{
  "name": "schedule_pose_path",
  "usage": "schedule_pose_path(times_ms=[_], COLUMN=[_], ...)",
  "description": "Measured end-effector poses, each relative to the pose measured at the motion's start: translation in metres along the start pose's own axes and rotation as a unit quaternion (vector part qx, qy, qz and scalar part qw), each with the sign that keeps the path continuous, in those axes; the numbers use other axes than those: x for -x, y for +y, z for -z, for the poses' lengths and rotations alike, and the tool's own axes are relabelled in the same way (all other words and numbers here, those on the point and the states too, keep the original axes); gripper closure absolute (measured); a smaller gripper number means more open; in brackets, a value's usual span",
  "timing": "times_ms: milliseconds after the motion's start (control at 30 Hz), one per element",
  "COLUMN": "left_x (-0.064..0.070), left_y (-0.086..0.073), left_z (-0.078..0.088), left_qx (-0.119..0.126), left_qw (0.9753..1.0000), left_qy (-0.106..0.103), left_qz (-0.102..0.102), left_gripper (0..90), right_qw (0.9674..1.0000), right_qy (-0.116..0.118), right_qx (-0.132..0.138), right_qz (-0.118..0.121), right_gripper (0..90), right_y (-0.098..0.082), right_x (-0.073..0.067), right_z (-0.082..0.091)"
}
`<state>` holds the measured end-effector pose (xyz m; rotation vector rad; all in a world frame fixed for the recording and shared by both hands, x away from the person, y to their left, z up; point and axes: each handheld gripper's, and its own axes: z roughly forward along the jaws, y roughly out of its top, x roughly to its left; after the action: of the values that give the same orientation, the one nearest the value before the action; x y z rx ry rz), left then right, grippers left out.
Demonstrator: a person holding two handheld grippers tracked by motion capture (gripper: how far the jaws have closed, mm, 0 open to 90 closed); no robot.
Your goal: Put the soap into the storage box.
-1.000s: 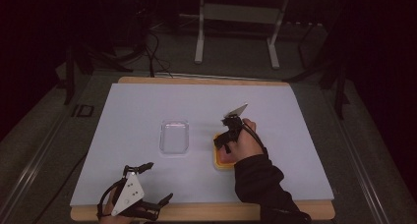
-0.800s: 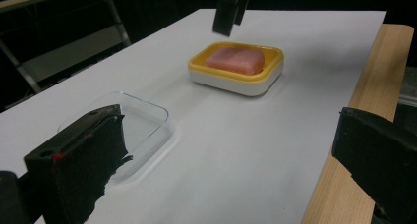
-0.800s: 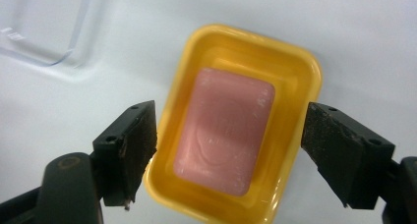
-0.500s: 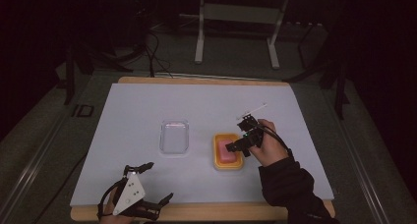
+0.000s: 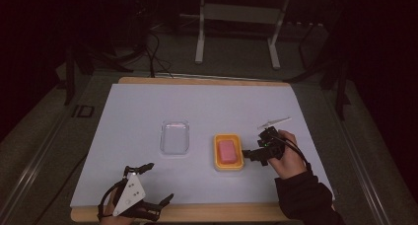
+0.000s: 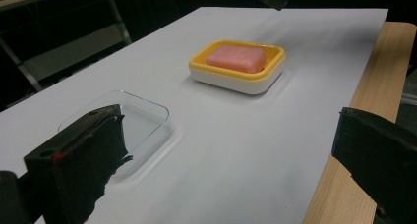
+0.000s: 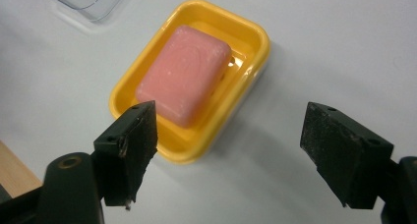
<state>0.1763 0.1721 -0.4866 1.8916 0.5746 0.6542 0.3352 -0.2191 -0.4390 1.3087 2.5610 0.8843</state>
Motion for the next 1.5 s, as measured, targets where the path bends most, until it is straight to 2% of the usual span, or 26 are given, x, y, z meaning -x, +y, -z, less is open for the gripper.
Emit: schedule_pose_path(times_ms=[133, 233, 467, 633, 800, 1233, 1433, 1500], left_x=[0.000, 0.000, 0.000, 0.000, 0.001, 0.001, 0.001, 0.001], left_y=[0.000, 0.000, 0.000, 0.000, 0.000, 0.000, 0.000, 0.000], left_z=[0.000, 0.000, 0.000, 0.000, 0.000, 0.000, 0.000, 0.000], left_qx=[0.000, 0.000, 0.000, -0.001, -0.002, -0.001, -0.001, -0.001], left_qw=[1.0000, 1.0000, 1.0000, 1.0000, 1.0000, 1.0000, 1.0000, 1.0000], left_qy=[0.000, 0.000, 0.000, 0.001, 0.001, 0.000, -0.001, -0.001], left_qz=[0.000, 0.000, -0.001, 0.000, -0.002, -0.002, -0.002, -0.002], left_gripper=[0.4, 0.4, 0.4, 0.4, 0.4, 0.4, 0.4, 0.4], right_qw=[1.0000, 0.9999, 0.9992, 0.9986, 0.9987, 0.9972, 0.9956, 0.9941], right_qy=[0.000, -0.009, -0.017, -0.023, -0.026, -0.046, -0.055, -0.061], right_qx=[0.005, 0.012, 0.028, 0.045, 0.043, 0.056, 0.073, 0.087], right_qz=[-0.002, -0.003, -0.021, -0.018, -0.010, -0.016, -0.020, -0.021], right_gripper=[21.7, 21.7, 20.3, 20.4, 20.3, 20.6, 20.7, 20.5], right_y=[-0.012, -0.017, -0.036, -0.051, -0.063, -0.082, -0.095, -0.098], right_x=[0.005, 0.007, 0.015, 0.018, 0.019, 0.019, 0.020, 0.020], right_z=[0.004, 0.006, 0.016, 0.021, 0.019, 0.017, 0.019, 0.019])
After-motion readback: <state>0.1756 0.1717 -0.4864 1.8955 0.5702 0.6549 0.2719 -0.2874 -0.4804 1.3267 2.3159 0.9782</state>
